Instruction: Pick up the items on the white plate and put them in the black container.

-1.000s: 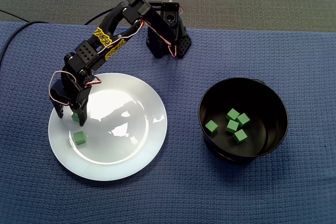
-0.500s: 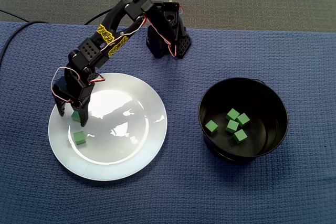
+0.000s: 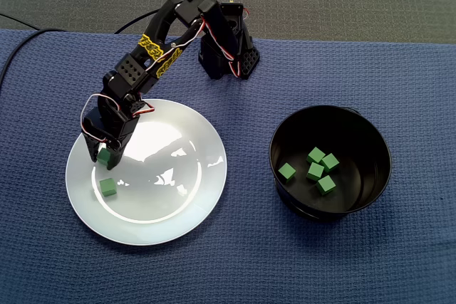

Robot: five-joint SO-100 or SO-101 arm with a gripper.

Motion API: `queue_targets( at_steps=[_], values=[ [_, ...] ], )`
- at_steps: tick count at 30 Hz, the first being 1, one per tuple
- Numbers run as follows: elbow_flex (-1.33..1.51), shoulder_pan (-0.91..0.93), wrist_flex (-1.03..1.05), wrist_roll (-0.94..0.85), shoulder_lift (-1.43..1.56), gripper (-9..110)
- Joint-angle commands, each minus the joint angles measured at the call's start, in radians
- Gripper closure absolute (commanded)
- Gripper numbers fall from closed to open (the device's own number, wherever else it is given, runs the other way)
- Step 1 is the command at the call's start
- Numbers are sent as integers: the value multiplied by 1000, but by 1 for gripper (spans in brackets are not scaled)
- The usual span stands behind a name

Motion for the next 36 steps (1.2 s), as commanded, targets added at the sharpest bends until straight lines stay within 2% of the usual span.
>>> queue_targets(
  at_steps=[1,9,17,23,29,36],
  values=[
    [25,-5,-6,35,11,101],
    [-9,-9,25,169,41,101],
    [-488,-28,506,506,130,101],
    [-752,-72,692,788,230,101],
    [-887,-236,781,1077,382,102],
    [-719,-614,606,1282,692,102]
  ],
)
